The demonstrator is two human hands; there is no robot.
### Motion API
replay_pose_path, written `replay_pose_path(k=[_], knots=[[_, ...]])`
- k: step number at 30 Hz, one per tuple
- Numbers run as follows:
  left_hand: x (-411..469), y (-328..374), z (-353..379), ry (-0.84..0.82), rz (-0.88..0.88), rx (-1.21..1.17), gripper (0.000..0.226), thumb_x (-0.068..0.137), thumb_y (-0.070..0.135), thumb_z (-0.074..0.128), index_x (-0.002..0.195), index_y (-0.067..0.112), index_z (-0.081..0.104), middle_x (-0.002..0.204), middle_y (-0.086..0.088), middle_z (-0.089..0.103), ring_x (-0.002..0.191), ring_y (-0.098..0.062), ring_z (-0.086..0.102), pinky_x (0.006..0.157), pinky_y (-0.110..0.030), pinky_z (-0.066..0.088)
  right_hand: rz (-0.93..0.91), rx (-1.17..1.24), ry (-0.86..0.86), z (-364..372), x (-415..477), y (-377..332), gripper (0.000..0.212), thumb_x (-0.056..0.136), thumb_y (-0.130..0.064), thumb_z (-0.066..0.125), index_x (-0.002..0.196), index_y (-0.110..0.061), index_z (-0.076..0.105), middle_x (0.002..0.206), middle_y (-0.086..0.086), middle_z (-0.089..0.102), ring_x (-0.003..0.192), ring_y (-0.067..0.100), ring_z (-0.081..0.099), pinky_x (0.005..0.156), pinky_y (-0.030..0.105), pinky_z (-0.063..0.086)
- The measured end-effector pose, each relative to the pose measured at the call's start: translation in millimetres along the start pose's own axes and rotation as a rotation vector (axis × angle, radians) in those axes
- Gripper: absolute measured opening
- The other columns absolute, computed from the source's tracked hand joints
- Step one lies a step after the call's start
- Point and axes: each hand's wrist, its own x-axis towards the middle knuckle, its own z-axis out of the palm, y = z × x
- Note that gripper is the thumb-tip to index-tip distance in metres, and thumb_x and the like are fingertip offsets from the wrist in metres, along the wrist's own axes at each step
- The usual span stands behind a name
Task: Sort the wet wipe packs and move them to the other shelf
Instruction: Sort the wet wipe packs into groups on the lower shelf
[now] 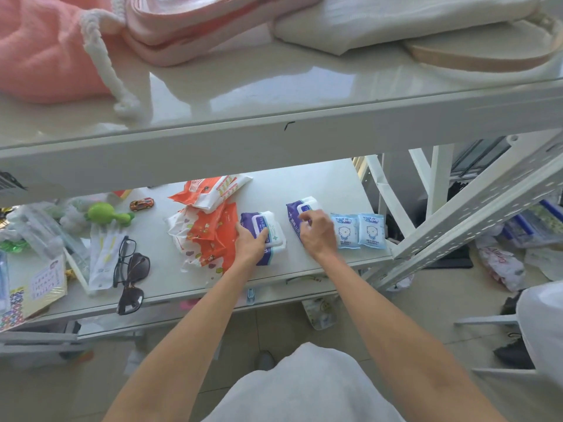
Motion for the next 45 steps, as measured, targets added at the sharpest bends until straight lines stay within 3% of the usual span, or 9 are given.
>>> replay_pose_path(k=[2,6,10,15,18,20,23,27,45], knots=[[3,3,2,0.016,0.042,0.052,0.060,0.098,0.024,0.065,0.147,0.008,0.034,0.130,-0.005,0.056,0.117,-0.025,0.059,0.097,-0.034,0.046,-0.014,-0.157,0.205,-7,3,12,0.029,0.090,-0.010,0.065,0.118,-0.010,0.069,0.114,0.011,0.065,0.108,0.028,0.058,0.089,0.040,0.053],[9,2,5,0.034,0.111,0.180,0.065,0.102,0.020,0.057,0.157,0.009,0.025,0.153,-0.015,0.039,0.141,-0.030,0.041,0.119,-0.043,0.033,0.110,-0.369,0.026,-9,6,30,0.064,0.090,-0.047,0.068,0.145,-0.021,0.049,0.134,0.014,0.055,0.123,0.035,0.049,0.099,0.049,0.046],[4,2,10,0.011,0.222,0.235,0.061,0.104,0.013,0.052,0.159,0.012,0.025,0.157,-0.012,0.031,0.142,-0.023,0.037,0.111,-0.026,0.032,-0.020,-0.395,-0.032,9,-9,24,0.063,0.094,-0.050,0.064,0.146,-0.018,0.047,0.119,0.014,0.063,0.109,0.031,0.056,0.089,0.044,0.052],[1,-2,13,0.006,0.231,0.316,0.055,0.106,0.015,0.047,0.157,0.016,0.028,0.157,-0.013,0.030,0.141,-0.027,0.037,0.112,-0.034,0.036,-0.059,-0.320,-0.027,11,-10,26,0.057,0.097,-0.048,0.061,0.143,-0.016,0.051,0.116,0.015,0.063,0.108,0.031,0.058,0.089,0.043,0.053],[-8,2,19,0.115,0.291,0.408,0.053,0.102,0.025,0.052,0.153,0.020,0.036,0.154,-0.016,0.031,0.137,-0.034,0.042,0.109,-0.039,0.039,-0.018,-0.321,0.153,-6,-8,45,0.047,0.098,-0.039,0.060,0.137,-0.014,0.058,0.132,0.017,0.059,0.122,0.034,0.054,0.098,0.050,0.049],[-17,11,35,0.143,0.345,0.579,0.061,0.098,0.047,0.053,0.154,0.031,0.033,0.162,-0.016,0.021,0.149,-0.037,0.026,0.117,-0.055,0.030,0.120,-0.366,0.228,-19,-5,63,0.054,0.096,-0.038,0.061,0.144,-0.016,0.051,0.150,0.019,0.044,0.137,0.038,0.041,0.107,0.057,0.041],[-26,17,63,-0.007,0.348,0.755,0.074,0.090,0.078,0.038,0.156,0.050,0.015,0.170,-0.006,-0.003,0.156,-0.039,-0.006,0.117,-0.070,0.005,0.371,-0.421,0.097,-34,2,84,0.075,0.094,-0.060,0.050,0.158,-0.031,0.023,0.168,0.019,0.008,0.152,0.046,0.009,0.120,0.062,0.018],[-22,-2,69,-0.096,0.372,0.912,0.081,0.086,0.088,0.019,0.156,0.055,-0.004,0.170,0.004,-0.020,0.152,-0.040,-0.025,0.115,-0.073,-0.010,0.340,-0.512,-0.094,-35,7,104,0.073,0.098,-0.068,0.030,0.161,-0.042,0.005,0.169,0.012,-0.018,0.153,0.044,-0.018,0.123,0.060,-0.004],[-20,6,63,-0.226,0.410,0.886,0.079,0.091,0.081,0.029,0.158,0.052,0.000,0.170,0.007,-0.016,0.154,-0.036,-0.024,0.119,-0.067,-0.007,0.125,-0.549,-0.221,-30,8,96,0.059,0.105,-0.056,0.022,0.161,-0.043,0.006,0.170,0.007,-0.015,0.155,0.038,-0.016,0.124,0.059,-0.005]])
